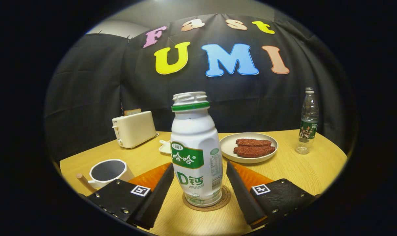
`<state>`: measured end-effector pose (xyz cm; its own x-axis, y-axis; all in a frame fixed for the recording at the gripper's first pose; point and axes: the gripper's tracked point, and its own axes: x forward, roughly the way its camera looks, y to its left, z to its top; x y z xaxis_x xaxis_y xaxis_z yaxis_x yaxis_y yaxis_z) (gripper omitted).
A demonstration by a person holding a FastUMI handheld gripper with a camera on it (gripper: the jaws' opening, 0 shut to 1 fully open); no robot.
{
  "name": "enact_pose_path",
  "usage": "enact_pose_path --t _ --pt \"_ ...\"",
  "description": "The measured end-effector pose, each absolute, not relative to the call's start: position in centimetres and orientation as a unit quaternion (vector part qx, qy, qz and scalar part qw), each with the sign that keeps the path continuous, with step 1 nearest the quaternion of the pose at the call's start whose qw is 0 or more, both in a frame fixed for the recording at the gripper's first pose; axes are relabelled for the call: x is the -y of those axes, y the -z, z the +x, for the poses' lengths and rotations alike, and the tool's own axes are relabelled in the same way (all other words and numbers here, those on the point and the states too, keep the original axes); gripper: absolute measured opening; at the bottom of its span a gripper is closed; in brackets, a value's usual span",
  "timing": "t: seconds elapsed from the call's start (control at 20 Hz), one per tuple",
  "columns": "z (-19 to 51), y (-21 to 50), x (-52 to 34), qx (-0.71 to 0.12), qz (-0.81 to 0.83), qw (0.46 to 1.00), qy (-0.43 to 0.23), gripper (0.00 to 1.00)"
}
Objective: Take the bottle from table, then pour the juice into the cup, finally place the bottle on the coaster
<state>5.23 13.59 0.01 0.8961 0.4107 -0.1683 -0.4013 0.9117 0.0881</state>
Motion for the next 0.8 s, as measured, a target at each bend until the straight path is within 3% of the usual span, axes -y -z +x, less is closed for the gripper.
enact_pose_path --t 0.8 --pt "4.6 -2.8 -13.3 -0.053 0.002 0.981 -0.189 0.98"
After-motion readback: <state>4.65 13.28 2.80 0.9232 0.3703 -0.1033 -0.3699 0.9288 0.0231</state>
